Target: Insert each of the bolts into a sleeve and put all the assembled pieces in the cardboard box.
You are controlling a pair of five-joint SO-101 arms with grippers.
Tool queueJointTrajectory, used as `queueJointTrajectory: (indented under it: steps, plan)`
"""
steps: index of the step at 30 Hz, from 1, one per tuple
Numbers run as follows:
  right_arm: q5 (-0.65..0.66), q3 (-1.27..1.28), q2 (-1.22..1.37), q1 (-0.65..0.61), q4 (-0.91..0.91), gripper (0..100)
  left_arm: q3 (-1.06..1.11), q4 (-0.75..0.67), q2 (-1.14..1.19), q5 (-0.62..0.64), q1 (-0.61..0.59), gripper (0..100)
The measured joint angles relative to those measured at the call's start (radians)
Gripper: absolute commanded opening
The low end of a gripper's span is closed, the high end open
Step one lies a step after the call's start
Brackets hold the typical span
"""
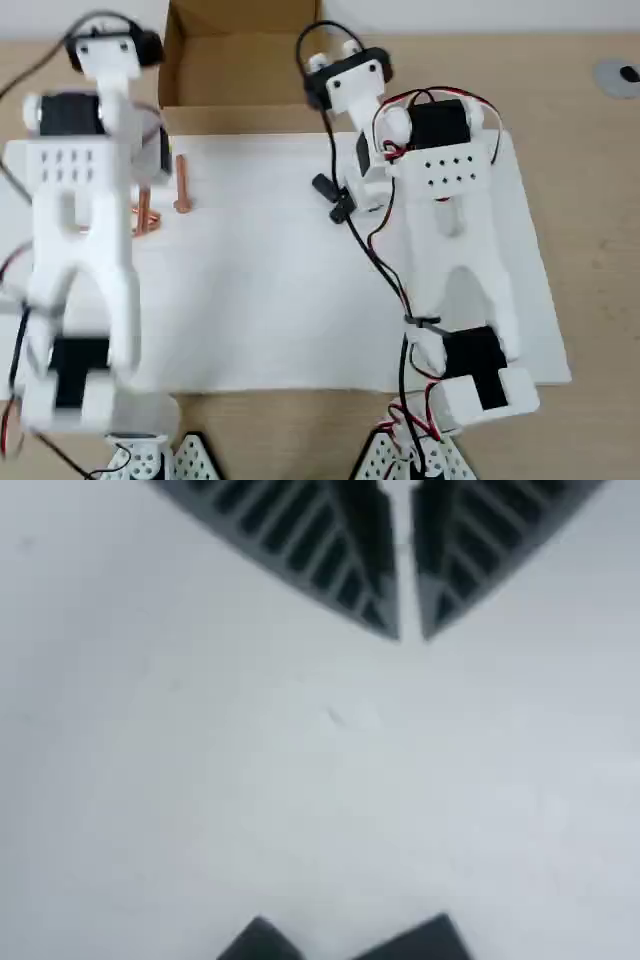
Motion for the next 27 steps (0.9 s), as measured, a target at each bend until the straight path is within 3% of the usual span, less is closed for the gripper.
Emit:
queueJointTrajectory:
  steps: [7,14,24,27]
  plan:
    - [-0.143,0.092,0.12,0.055,-0.13,0.9,0.539,-0.245,-0.578,0.031,0.005,1]
    - [-0.296,0.144,0.244,0.064,-0.295,0.9,1.02,-0.522,-0.942,0.101,0.006,1]
    - [-0.371,0.15,0.33,0.064,-0.373,0.9,1.278,-0.577,-1.286,0.115,0.006,1]
    - [-0.391,0.149,0.334,0.068,-0.388,5.1,1.326,-0.577,-1.352,0.115,0.006,1]
